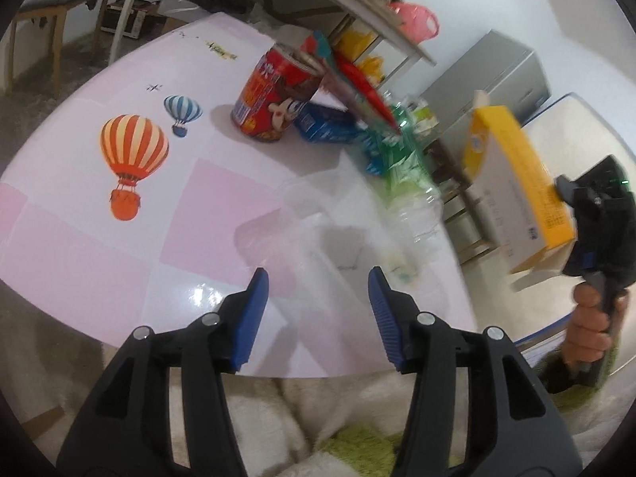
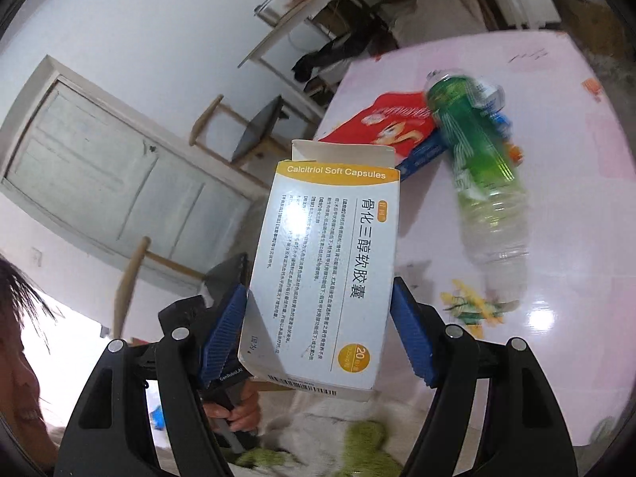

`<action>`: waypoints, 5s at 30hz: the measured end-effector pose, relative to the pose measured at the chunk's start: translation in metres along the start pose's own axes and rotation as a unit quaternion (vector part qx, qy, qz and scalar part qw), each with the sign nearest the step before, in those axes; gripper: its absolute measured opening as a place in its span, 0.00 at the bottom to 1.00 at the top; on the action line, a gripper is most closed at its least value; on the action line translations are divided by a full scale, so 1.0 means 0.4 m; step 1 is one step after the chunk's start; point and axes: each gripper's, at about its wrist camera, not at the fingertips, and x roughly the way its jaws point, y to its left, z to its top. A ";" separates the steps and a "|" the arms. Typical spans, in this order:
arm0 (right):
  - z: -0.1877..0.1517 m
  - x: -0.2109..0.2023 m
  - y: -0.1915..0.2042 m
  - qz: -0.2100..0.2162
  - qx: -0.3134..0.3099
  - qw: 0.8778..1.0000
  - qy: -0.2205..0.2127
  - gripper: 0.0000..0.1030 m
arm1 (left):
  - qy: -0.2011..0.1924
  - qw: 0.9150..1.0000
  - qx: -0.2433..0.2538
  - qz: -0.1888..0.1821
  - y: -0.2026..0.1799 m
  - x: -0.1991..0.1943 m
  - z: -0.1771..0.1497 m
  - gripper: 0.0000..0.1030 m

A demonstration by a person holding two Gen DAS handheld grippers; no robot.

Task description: Collect trash

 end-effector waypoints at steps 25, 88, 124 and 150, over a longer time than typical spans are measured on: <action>-0.129 0.025 -0.242 -0.303 0.009 0.952 0.041 0.72 | 0.076 0.992 0.034 0.092 -0.050 0.082 -0.002 0.20; -0.512 -0.625 -0.921 -0.308 0.380 0.840 -0.235 0.69 | 0.261 0.944 0.158 -0.125 -0.963 0.695 -0.076 0.65; -0.155 -0.513 -0.599 -0.359 0.199 0.876 -0.254 0.80 | 0.040 0.984 0.172 -0.029 -0.374 0.161 0.017 0.75; 0.065 -0.083 -0.088 -0.368 -0.086 0.915 -0.140 0.94 | -0.009 0.995 0.072 0.065 -0.097 0.035 0.052 0.80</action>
